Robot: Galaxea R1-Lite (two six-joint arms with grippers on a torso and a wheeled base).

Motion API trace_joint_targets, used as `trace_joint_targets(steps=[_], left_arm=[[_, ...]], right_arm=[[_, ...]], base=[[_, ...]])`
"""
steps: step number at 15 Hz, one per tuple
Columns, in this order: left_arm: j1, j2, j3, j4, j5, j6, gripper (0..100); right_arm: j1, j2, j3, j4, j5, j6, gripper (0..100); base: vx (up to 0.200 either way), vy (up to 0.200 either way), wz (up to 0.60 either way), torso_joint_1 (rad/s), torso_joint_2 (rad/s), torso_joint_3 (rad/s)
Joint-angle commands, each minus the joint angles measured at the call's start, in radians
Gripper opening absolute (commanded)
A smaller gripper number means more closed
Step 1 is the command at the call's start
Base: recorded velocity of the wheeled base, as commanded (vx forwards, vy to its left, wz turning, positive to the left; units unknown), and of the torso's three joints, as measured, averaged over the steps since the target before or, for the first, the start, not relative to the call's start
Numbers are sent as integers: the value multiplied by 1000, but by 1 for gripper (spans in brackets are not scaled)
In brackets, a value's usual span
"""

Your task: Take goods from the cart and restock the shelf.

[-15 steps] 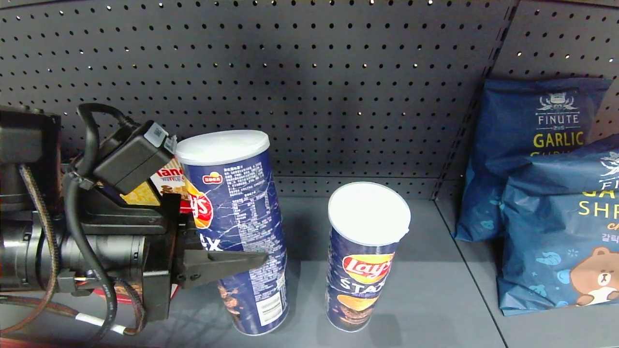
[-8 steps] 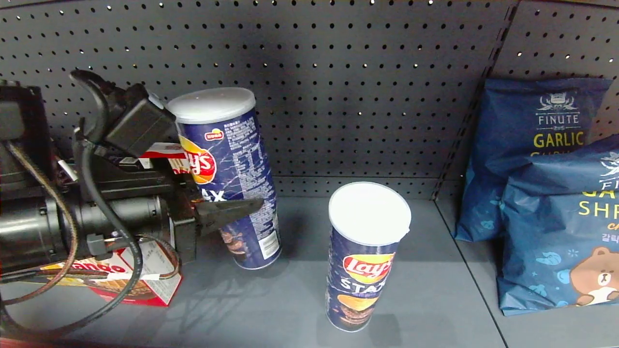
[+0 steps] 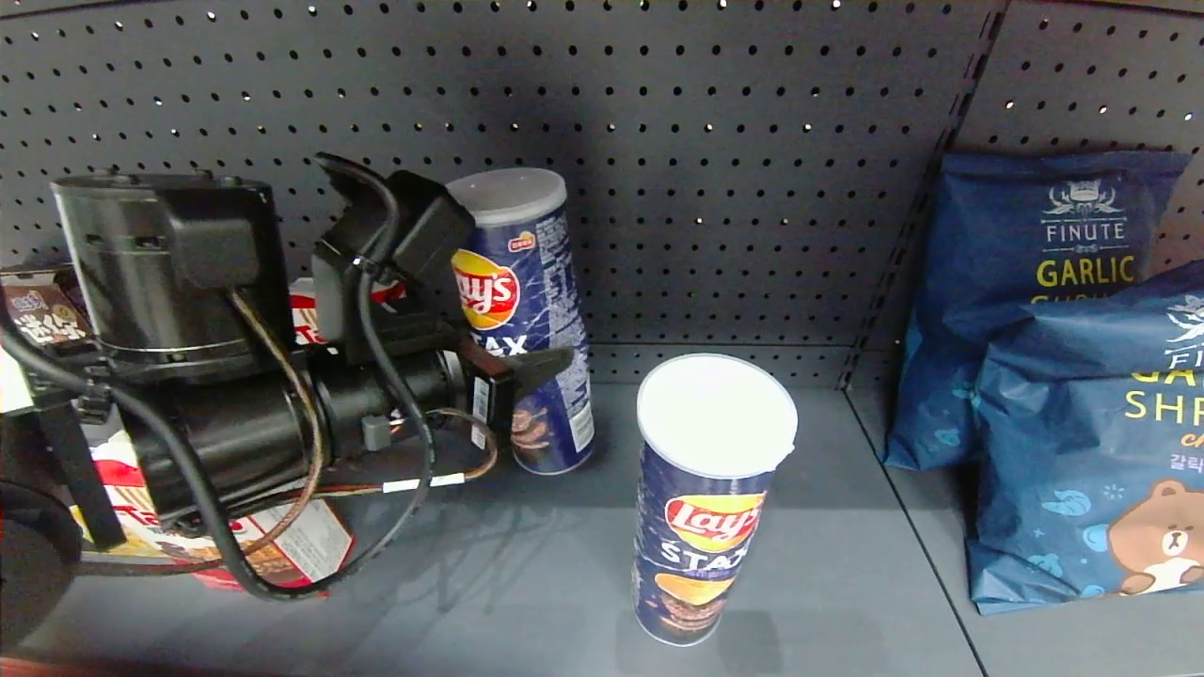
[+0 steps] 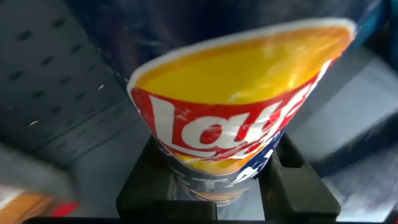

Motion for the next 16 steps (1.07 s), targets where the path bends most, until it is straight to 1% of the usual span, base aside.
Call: trace_joint_targets(steps=[1,2,4,5,6,7,8,11,13,14,16], left_arm=[[-46,59,12,-21,38,-9,0],[-46,60,22,-21,66,-9,0],[-48,68,27,-24,90,-10,0],[-48,83,15,-26,99,-24,0],[-48,110,-4,-29,125,-27,0],[-49,117,-16,-29,138,-30,0],[-51,140,-50,-29,148,-38,0],[-51,168,-82,-33,150,-38,0],[-63,203,-93,-69,182,-33,0],[-74,215,-94,-75,190,-33,0],[-75,240,-114,-95,190,-38,0]], right_arm=[[0,2,0,0,0,0,100],[0,2,0,0,0,0,100],[0,2,0,0,0,0,100],[0,2,0,0,0,0,100],[0,2,0,-2,0,0,100],[0,2,0,-2,0,0,100],[0,2,0,-2,0,0,100],[0,2,0,0,0,0,100],[0,2,0,-2,0,0,100],[0,2,0,0,0,0,100],[0,2,0,0,0,0,100]], base=[[0,0,0,0,0,0],[0,0,0,0,0,0],[0,0,0,0,0,0],[0,0,0,0,0,0],[0,0,0,0,0,0],[0,0,0,0,0,0],[0,0,0,0,0,0],[0,0,0,0,0,0],[0,0,0,0,0,0],[0,0,0,0,0,0],[0,0,0,0,0,0]])
